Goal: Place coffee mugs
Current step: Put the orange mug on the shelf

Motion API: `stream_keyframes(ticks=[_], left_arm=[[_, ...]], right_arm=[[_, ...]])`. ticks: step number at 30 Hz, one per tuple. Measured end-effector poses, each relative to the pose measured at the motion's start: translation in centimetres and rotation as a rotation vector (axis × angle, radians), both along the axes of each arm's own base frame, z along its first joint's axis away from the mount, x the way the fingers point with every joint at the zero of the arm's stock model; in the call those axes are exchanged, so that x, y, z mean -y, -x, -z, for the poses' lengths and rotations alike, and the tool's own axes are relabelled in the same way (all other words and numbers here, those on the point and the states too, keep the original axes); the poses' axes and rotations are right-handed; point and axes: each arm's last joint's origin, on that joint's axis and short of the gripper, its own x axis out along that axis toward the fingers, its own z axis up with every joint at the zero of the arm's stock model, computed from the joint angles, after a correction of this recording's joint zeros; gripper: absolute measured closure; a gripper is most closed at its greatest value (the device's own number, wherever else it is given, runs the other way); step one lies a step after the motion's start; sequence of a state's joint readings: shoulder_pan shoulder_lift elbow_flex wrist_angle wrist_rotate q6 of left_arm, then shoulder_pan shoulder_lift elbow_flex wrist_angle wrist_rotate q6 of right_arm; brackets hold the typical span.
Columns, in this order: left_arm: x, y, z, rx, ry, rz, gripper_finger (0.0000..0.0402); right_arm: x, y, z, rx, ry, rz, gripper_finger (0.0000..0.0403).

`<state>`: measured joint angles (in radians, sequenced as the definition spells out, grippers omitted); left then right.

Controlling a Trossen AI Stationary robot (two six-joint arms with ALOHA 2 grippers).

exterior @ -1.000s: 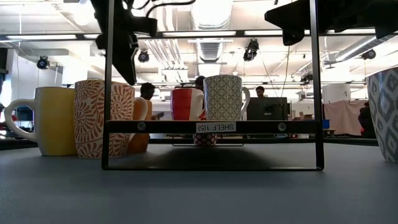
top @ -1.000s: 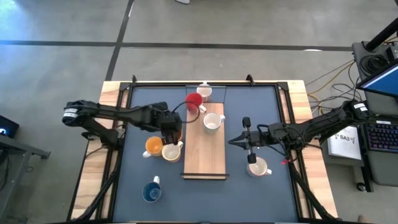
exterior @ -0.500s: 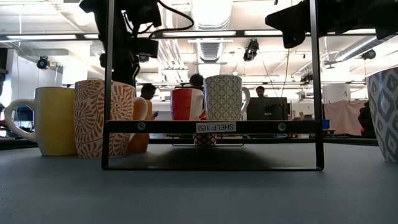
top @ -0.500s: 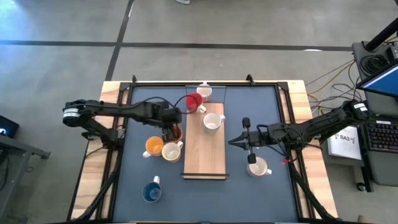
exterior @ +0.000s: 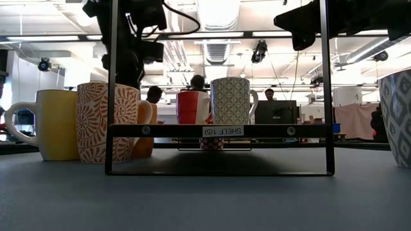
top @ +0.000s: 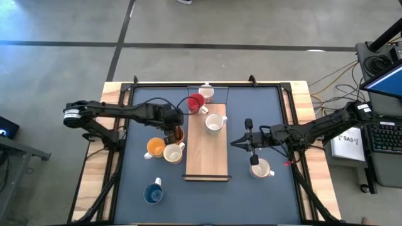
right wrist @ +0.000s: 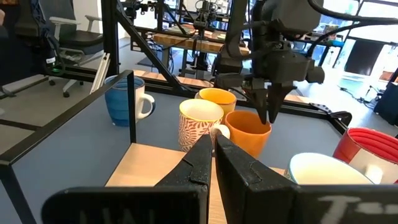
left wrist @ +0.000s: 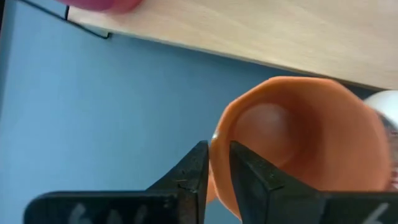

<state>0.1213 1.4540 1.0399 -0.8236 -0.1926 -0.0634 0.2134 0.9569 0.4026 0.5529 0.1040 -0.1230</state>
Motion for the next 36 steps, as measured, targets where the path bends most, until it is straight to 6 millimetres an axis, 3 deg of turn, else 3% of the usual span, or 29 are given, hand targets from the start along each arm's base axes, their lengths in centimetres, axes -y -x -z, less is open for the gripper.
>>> stream_keyframes(ticks=[14,17,21,25,31,36], left_arm=[[0.0,0.2,1.6,0.023,-0.005,-0.011,0.0319],[0.0,0.2,1.7,0.022,-0.006,-0.010,0.0333],[-0.1,0.1,1.6,0.030,-0.006,0.000,0.0386],[-0.1,0.1,1.4,0.039,-0.004,0.001,0.0390],[-0.2,1.0,0.0,0.098,-0.015,-0.008,0.0399],[-0.7,2.4,-2.5,0.237,-0.002,-0.114,0.0400]], right_arm=[[0.0,0.0,0.0,-0.001,-0.008,0.001,0.0392],[0.0,0.0,0.0,-0.001,-0.009,0.001,0.0392],[0.0,0.0,0.0,-0.001,-0.009,0.001,0.0392],[0.0,0.0,0.0,-0.001,-0.010,0.001,0.0392],[0.0,0.0,0.0,-0.002,-0.011,0.001,0.0392],[0.0,0.0,0.0,-0.003,-0.019,0.002,0.0392]])
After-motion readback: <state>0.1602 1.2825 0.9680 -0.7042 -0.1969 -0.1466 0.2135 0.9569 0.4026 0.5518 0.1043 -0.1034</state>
